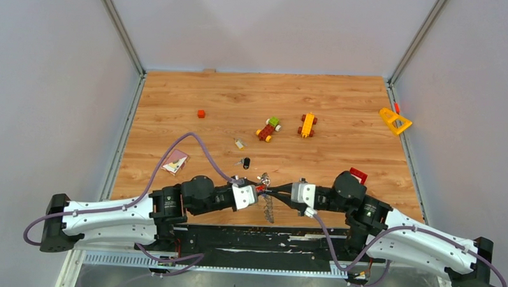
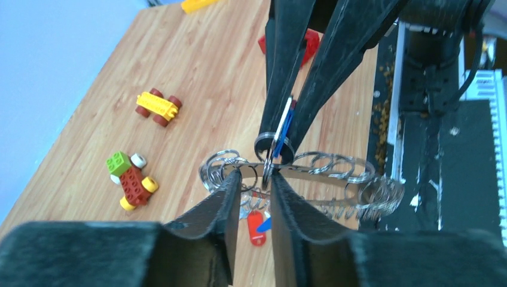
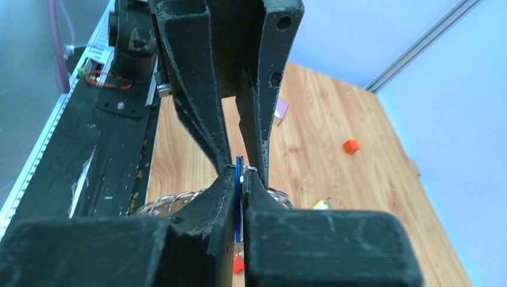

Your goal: Remove the keys from the keyring

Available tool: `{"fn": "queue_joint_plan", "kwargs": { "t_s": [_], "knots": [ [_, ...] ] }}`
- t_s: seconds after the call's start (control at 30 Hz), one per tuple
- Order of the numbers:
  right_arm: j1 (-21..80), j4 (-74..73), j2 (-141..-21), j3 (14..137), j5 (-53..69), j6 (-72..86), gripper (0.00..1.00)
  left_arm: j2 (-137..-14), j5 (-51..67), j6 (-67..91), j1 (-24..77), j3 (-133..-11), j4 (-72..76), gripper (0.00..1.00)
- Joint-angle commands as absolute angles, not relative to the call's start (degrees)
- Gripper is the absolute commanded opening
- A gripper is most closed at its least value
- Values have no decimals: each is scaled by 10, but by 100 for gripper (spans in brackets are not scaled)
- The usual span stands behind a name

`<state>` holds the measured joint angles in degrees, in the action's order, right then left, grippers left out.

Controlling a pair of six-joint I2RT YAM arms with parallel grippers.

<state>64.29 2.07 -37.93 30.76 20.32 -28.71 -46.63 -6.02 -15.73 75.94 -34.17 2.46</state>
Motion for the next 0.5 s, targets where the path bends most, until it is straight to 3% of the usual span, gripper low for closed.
{"fn": "queue_joint_plan", "kwargs": {
  "t_s": [0.0,0.23,0.47],
  "knots": [
    [649,91,-347,307,195,-298,0,-440,-57,-125,760,-323,114,36],
    [649,87,-325,298,185,-302,0,-408,-61,-102,760,-293,157,41],
    [649,96,-310,289,182,-303,0,-384,-37,-71,760,-235,268,38]
  ]
}}
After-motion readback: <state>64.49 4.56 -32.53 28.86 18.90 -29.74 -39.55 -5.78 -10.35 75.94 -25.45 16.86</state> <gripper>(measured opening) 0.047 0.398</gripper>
